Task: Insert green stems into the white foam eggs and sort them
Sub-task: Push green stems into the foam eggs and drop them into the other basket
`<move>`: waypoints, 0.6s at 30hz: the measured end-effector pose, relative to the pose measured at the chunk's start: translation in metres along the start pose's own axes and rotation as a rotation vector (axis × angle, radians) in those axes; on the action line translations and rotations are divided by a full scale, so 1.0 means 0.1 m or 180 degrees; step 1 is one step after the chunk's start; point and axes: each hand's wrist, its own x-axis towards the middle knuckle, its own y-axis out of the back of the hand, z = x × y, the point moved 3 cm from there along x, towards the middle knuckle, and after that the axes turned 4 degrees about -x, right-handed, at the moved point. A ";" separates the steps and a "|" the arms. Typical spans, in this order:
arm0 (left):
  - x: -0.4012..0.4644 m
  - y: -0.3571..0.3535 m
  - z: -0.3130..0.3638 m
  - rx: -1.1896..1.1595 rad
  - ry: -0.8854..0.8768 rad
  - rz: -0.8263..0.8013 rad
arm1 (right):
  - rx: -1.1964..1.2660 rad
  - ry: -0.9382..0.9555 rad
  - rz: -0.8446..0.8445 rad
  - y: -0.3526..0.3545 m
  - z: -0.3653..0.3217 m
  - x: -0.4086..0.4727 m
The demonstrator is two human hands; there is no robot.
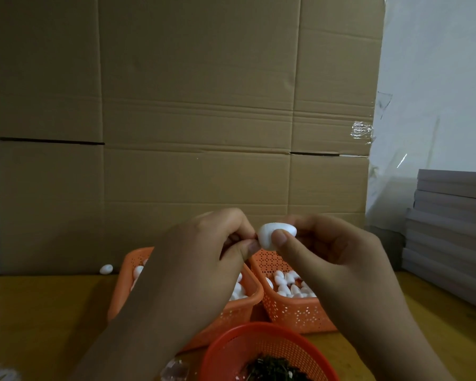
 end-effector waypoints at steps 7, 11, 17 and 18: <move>0.01 -0.07 -0.04 0.0042 0.0090 -0.0109 | -0.0164 -0.0099 0.0000 -0.01 0.10 0.01; 0.02 -0.07 -0.14 0.0109 0.0255 -0.0267 | -0.0305 -0.0300 -0.0091 -0.08 0.21 0.01; 0.03 -0.10 -0.25 0.0026 0.0509 -0.0580 | -0.0386 -0.0581 -0.0393 -0.06 0.25 0.01; 0.02 -0.11 -0.28 0.0104 0.0579 -0.0698 | -0.0491 -0.0630 -0.0459 -0.05 0.27 0.02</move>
